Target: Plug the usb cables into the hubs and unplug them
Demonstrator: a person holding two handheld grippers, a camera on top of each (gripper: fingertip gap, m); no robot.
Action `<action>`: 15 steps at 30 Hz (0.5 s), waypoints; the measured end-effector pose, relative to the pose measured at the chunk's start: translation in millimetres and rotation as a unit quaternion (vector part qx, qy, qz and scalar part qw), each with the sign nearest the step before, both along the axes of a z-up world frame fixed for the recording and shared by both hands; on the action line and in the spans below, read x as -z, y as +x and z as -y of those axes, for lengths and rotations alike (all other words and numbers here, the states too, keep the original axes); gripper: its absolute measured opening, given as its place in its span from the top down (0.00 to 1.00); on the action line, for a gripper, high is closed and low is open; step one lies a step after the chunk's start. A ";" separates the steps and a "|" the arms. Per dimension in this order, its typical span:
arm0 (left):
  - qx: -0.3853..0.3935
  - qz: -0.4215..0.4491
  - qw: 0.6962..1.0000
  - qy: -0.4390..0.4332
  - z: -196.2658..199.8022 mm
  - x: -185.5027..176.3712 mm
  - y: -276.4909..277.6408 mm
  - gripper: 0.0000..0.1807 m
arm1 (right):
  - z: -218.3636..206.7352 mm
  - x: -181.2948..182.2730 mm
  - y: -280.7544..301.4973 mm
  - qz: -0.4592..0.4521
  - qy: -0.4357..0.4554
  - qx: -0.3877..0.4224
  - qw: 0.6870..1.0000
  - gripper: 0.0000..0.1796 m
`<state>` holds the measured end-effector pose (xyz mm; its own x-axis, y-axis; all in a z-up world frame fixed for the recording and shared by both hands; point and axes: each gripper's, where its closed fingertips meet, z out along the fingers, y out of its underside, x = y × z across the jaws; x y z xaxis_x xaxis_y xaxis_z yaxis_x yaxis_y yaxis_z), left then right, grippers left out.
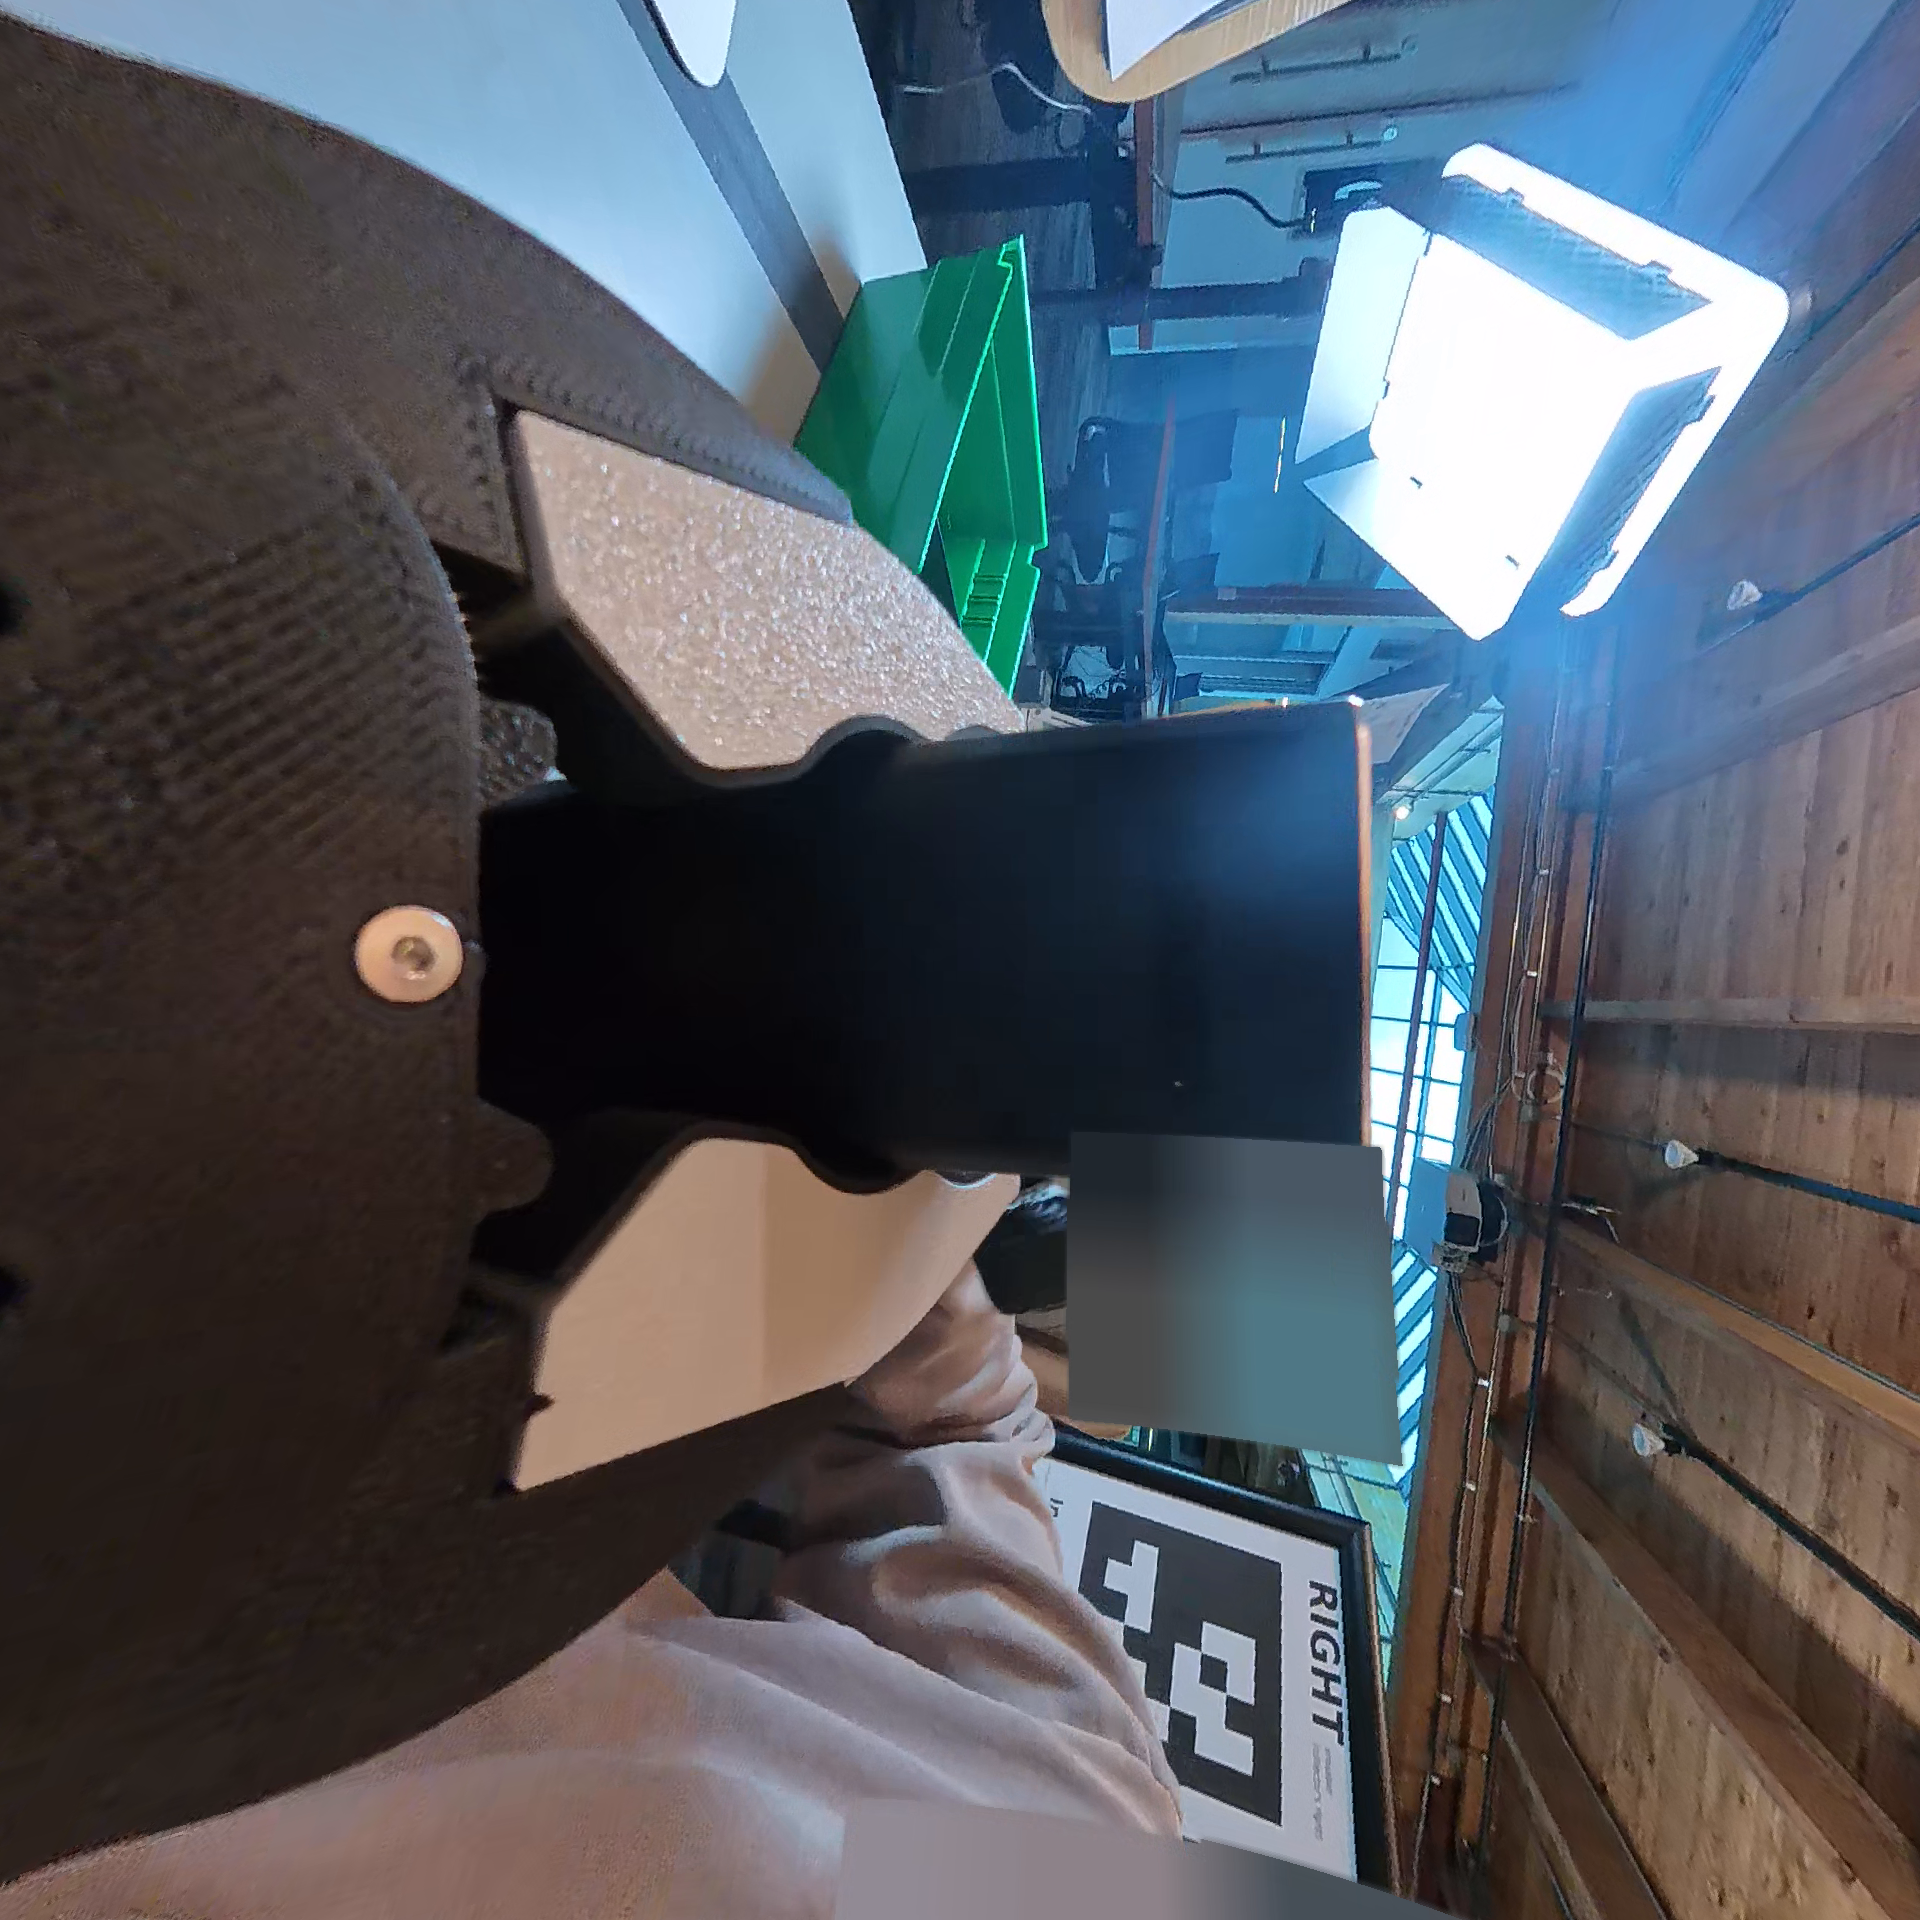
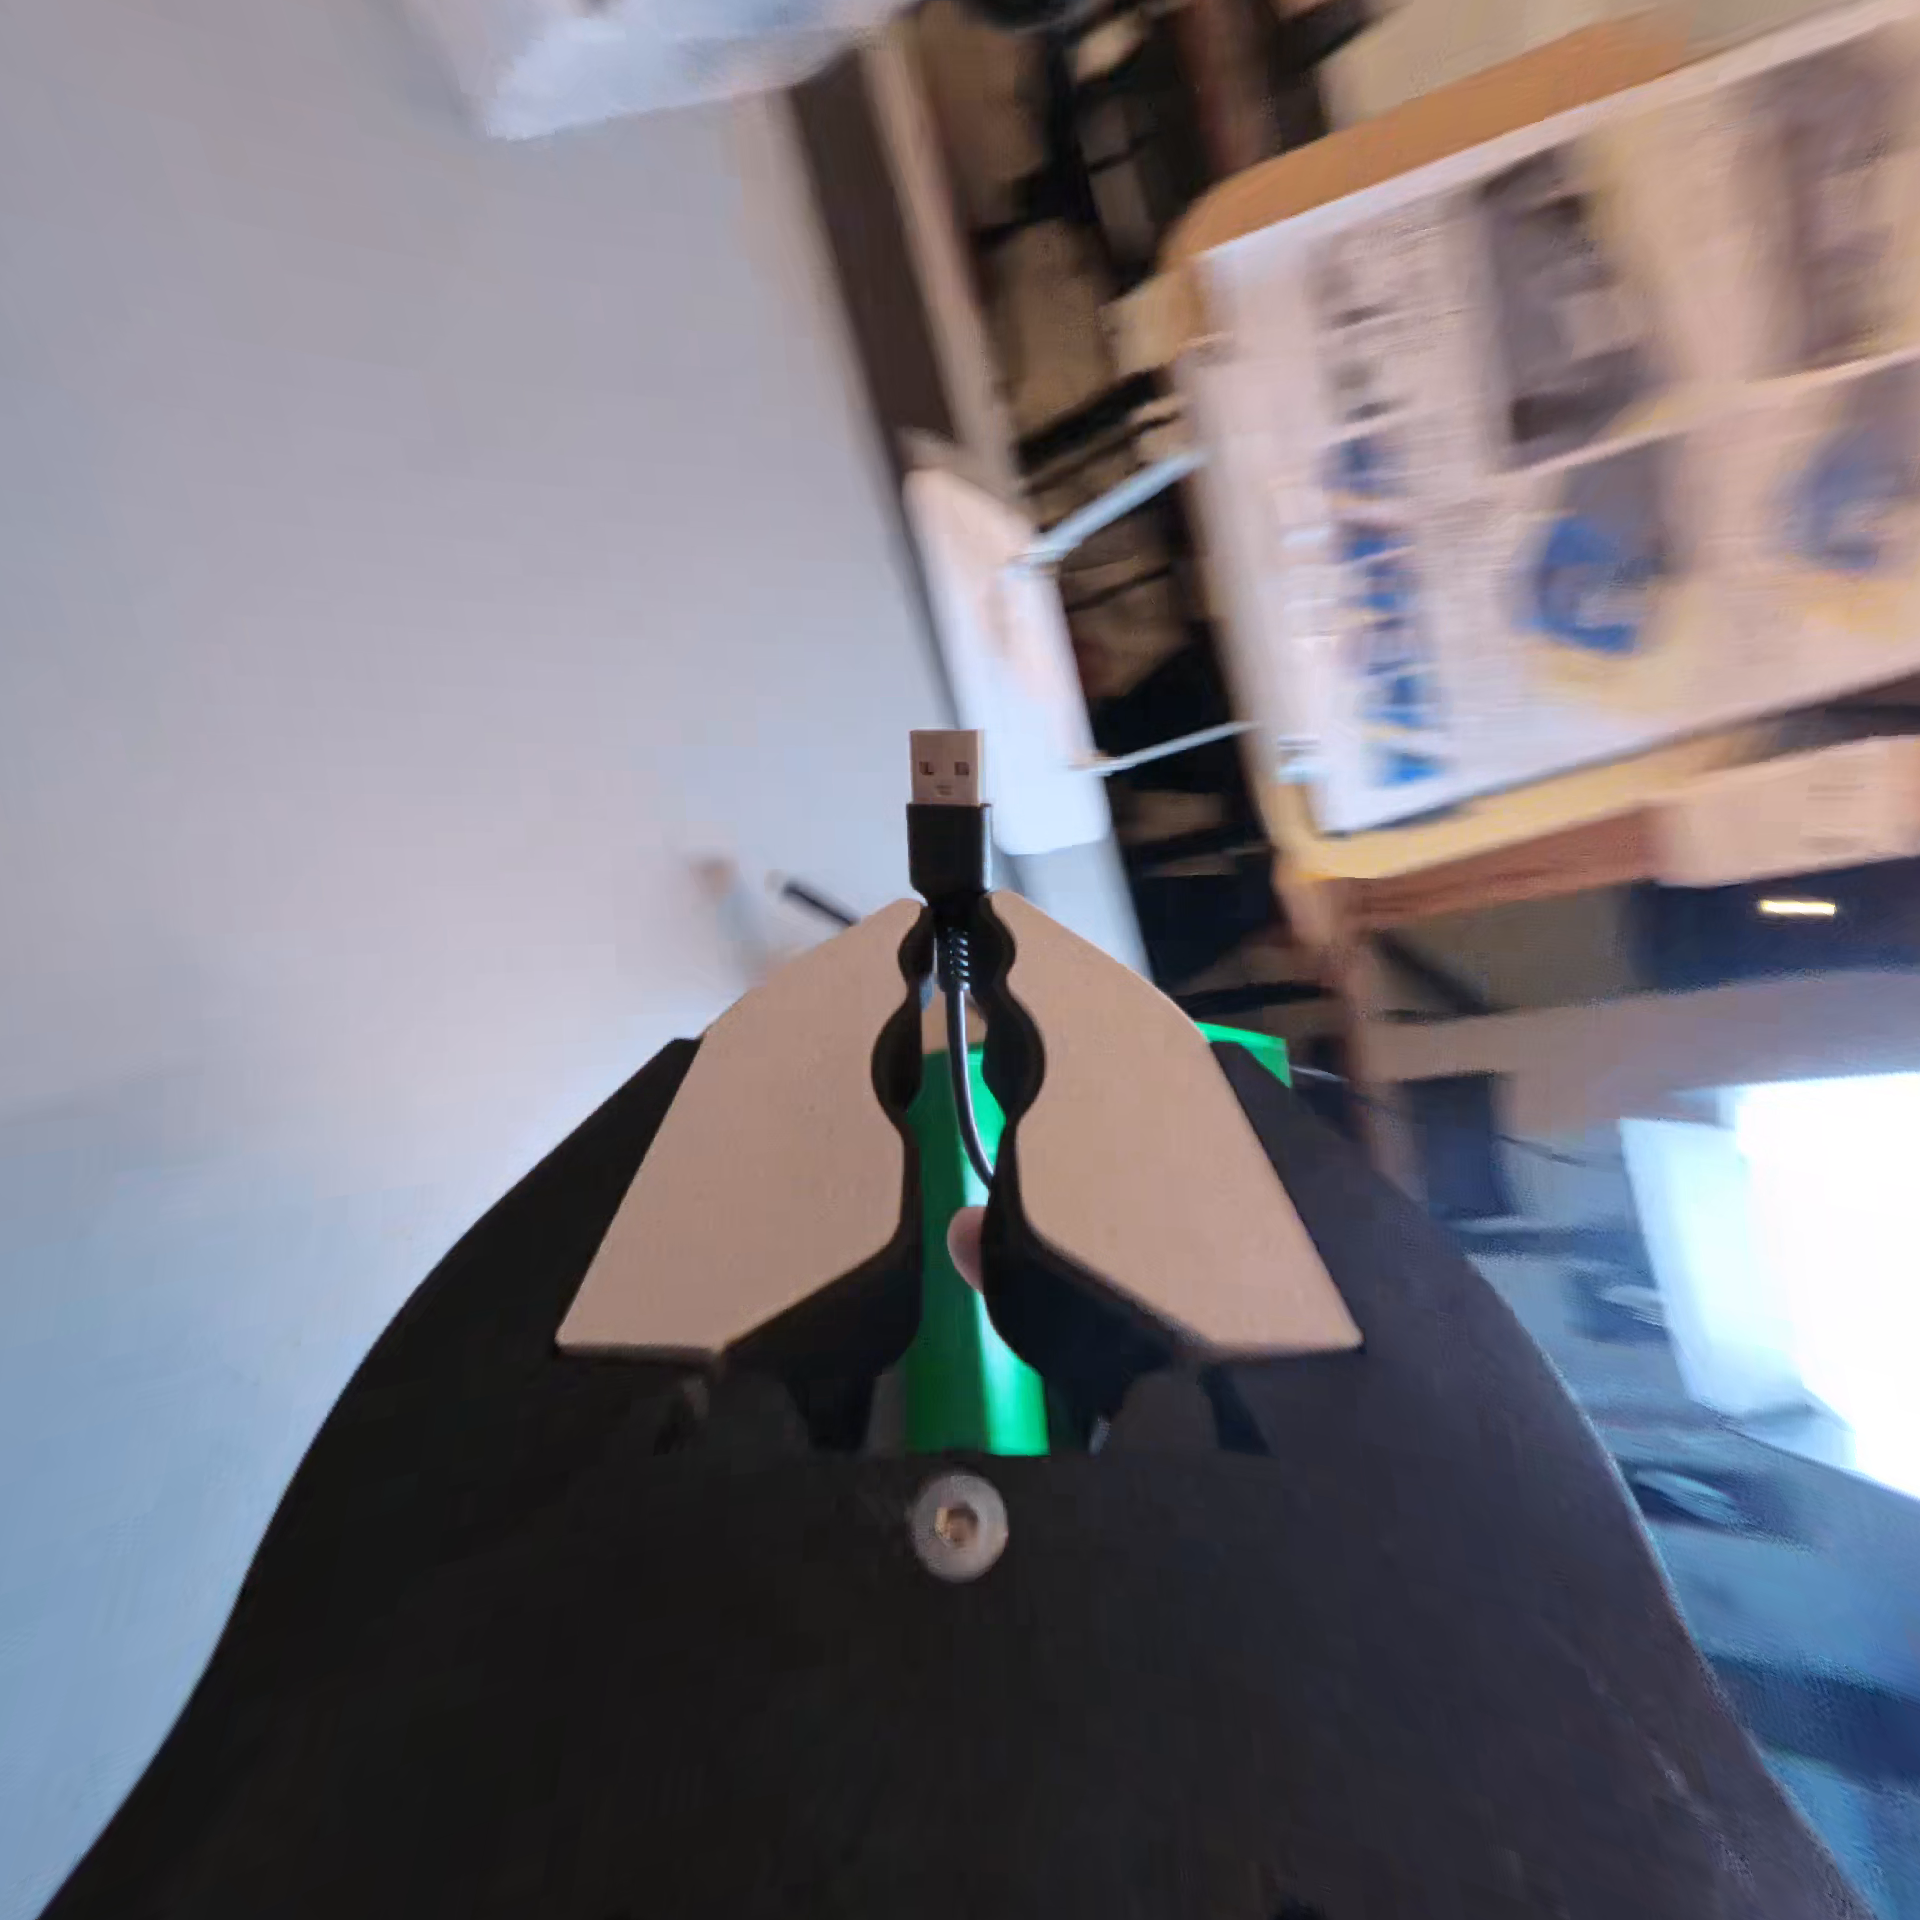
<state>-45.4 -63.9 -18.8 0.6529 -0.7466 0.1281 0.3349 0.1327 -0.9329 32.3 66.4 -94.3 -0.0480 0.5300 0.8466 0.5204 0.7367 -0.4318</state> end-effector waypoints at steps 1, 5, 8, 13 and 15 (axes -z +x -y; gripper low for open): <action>-0.002 -0.002 1.000 0.002 0.5 -0.8 -0.1 0.60 | -4.2 -12.6 6.5 -0.039 0.051 0.012 0.998 0.97; -0.006 -0.006 1.000 0.003 0.2 -1.1 1.0 0.60 | 15.2 38.7 29.1 -0.019 0.056 0.037 0.998 0.96; -0.005 -0.011 1.000 -0.003 -1.5 2.4 3.8 0.60 | 51.8 95.8 40.6 0.063 0.023 0.023 0.997 0.94; 0.000 -0.020 1.000 -0.003 -1.4 4.4 9.4 0.60 | 120.6 109.5 49.3 0.111 -0.175 -0.031 0.978 0.83; 0.002 -0.020 1.000 -0.005 -1.5 5.2 10.2 0.60 | 129.3 99.0 53.6 0.110 -0.247 -0.041 0.962 0.83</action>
